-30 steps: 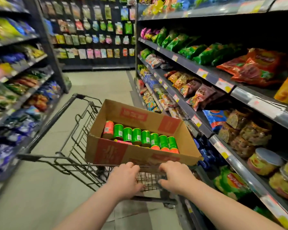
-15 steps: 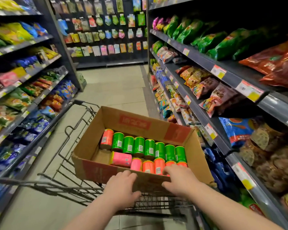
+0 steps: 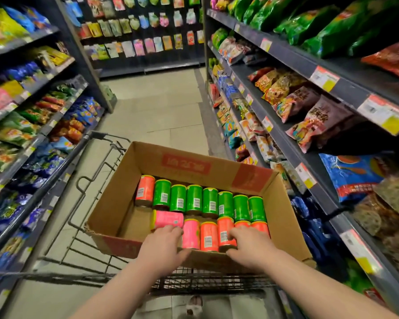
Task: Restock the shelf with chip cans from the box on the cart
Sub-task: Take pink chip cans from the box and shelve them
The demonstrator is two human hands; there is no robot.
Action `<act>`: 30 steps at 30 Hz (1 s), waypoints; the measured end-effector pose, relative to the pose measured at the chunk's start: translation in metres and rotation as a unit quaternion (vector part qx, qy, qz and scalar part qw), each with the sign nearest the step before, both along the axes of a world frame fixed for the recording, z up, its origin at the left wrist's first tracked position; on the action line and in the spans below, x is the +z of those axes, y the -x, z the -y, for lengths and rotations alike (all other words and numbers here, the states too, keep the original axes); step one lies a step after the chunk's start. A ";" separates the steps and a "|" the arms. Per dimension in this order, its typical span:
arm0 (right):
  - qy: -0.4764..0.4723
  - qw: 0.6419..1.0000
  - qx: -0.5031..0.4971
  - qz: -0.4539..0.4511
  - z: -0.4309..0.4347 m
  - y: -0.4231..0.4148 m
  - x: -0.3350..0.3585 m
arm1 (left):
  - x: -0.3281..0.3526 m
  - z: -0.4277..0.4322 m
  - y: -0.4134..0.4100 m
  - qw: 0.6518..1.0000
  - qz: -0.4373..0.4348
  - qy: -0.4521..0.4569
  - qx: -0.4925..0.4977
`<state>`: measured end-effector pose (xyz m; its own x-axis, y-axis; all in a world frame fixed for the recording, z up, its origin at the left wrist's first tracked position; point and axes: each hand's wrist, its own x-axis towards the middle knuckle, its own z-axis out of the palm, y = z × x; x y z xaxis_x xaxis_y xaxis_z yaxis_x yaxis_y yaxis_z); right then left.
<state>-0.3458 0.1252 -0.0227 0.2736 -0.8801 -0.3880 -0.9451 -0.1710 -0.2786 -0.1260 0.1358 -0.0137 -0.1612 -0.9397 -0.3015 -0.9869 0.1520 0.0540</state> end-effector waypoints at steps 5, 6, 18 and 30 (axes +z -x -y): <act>-0.026 0.999 -0.035 0.000 0.028 -0.011 -0.014 | -0.011 0.045 -0.014 0.999 0.024 -0.036 -0.014; -0.035 0.999 -0.041 -0.001 0.034 -0.015 -0.017 | -0.014 0.055 -0.019 0.999 0.028 -0.044 -0.016; -0.145 0.987 -0.054 -0.039 0.105 -0.076 -0.080 | -0.076 0.156 -0.074 0.987 0.062 -0.150 -0.001; -0.243 0.961 -0.131 0.013 0.120 -0.113 -0.145 | -0.135 0.179 -0.104 0.965 0.043 -0.244 0.085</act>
